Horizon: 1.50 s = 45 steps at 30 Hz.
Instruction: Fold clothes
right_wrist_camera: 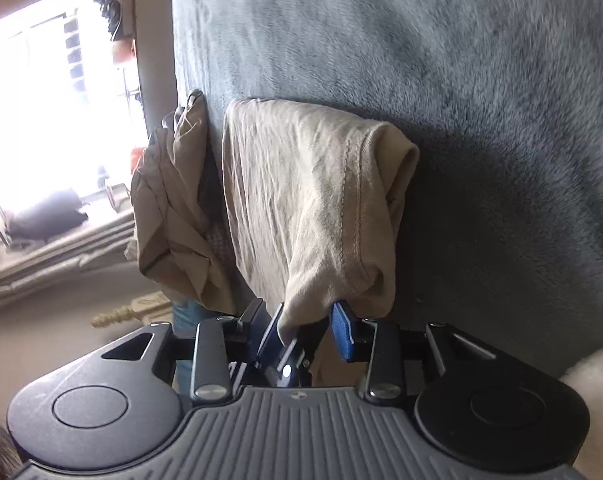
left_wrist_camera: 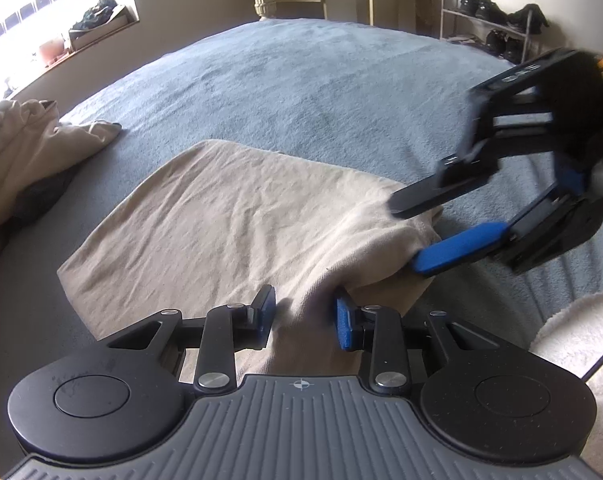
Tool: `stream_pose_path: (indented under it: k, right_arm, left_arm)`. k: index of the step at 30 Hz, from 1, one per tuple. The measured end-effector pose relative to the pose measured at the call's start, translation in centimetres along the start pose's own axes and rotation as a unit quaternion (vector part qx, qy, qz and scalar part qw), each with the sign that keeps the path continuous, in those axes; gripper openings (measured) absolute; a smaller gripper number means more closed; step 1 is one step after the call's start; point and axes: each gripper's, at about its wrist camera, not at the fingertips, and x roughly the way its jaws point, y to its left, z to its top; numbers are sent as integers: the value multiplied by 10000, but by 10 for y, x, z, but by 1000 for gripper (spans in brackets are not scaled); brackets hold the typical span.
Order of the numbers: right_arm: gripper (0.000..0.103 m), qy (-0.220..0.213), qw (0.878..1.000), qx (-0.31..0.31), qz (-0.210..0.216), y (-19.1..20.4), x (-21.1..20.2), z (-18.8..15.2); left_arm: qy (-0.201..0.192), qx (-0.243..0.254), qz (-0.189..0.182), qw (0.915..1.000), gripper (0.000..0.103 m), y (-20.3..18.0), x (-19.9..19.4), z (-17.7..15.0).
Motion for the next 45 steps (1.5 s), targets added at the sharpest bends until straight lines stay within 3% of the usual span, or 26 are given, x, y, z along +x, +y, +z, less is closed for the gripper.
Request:
stream_pose_path:
  k: [4, 9, 13, 23, 30, 36, 42, 45]
  right_arm:
    - [39, -180, 9997, -152, -5, 8, -11, 4]
    - [39, 8, 9992, 245, 308, 5, 1, 10]
    - [39, 275, 9975, 622, 173, 2, 28, 10]
    - [39, 123, 9918, 1246, 237, -17, 42, 17]
    - [33, -101, 9965, 782, 272, -12, 39, 10]
    - [29, -153, 9973, 577, 418, -10, 36, 9]
    - [28, -107, 9981, 139, 594, 6, 30, 9]
    - [28, 2, 9988, -215, 442, 11, 23, 6]
  left_arm:
    - [-22, 65, 47, 10000, 32, -2, -1, 0]
    - [-102, 207, 149, 9996, 31, -7, -6, -1]
    - [-142, 279, 185, 9993, 30, -11, -7, -3]
    - [-159, 407, 54, 9990, 30, -12, -8, -8]
    - [-291, 348, -92, 9989, 35, -9, -12, -2]
    - [-73, 162, -3, 9998, 35, -4, 5, 7]
    - [-44, -270, -94, 9996, 22, 5, 5, 8]
    - [-159, -339, -61, 9993, 18, 5, 0, 9]
